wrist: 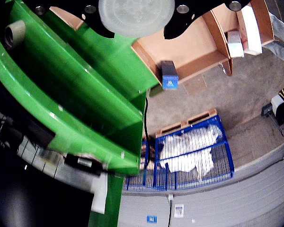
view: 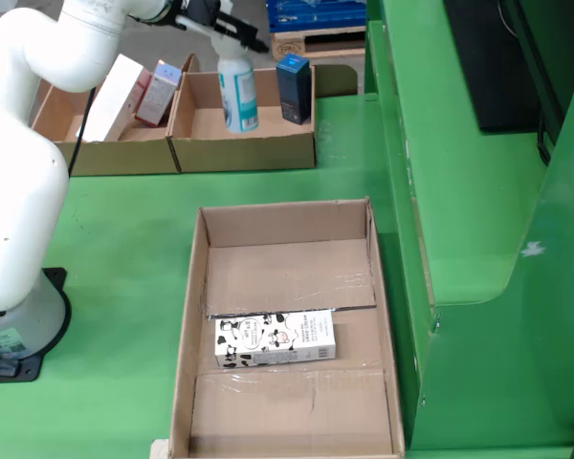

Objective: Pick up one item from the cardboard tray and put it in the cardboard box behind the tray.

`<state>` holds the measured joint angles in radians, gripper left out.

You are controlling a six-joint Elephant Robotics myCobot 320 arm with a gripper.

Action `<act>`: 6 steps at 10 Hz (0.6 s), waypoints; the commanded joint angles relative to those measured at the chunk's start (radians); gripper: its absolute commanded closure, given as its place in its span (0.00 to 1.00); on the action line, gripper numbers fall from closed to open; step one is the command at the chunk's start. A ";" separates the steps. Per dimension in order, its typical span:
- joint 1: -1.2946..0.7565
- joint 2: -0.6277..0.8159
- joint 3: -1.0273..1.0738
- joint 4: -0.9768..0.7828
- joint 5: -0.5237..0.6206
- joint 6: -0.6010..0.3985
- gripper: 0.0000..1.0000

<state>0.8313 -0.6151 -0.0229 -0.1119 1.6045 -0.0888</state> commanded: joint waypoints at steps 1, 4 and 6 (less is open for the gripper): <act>0.070 -0.228 0.023 0.624 -0.647 -0.133 1.00; 0.064 -0.367 0.023 0.624 -0.651 -0.056 1.00; 0.123 -0.370 0.023 0.624 -0.651 -0.029 1.00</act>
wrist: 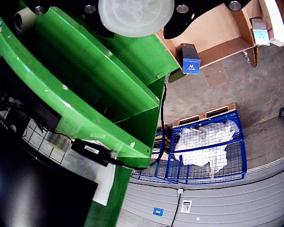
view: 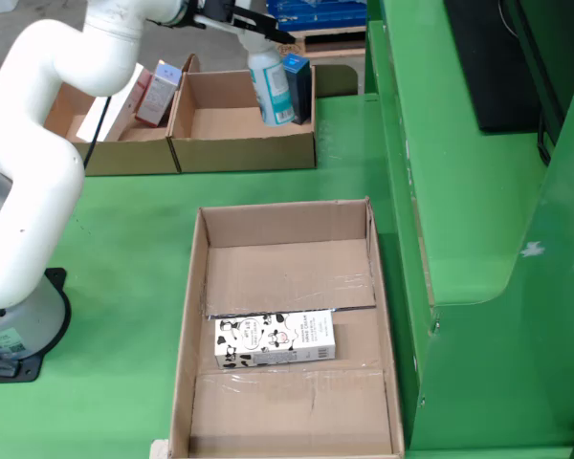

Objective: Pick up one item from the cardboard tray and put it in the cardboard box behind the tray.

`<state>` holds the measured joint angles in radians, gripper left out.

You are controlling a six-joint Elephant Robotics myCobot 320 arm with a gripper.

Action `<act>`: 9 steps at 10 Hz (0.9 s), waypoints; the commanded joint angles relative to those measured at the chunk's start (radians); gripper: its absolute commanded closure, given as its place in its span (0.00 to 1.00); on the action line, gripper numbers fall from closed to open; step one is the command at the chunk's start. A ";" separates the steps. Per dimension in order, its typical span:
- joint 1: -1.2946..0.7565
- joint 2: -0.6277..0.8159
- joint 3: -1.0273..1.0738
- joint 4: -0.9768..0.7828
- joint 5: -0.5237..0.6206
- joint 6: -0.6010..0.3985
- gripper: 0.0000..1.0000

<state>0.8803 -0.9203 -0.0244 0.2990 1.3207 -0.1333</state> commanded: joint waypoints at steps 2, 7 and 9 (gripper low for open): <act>0.108 -0.073 0.024 0.213 -0.367 -0.003 1.00; 0.197 -0.079 0.024 0.213 -0.367 0.007 1.00; 0.215 -0.079 0.024 0.213 -0.367 0.006 1.00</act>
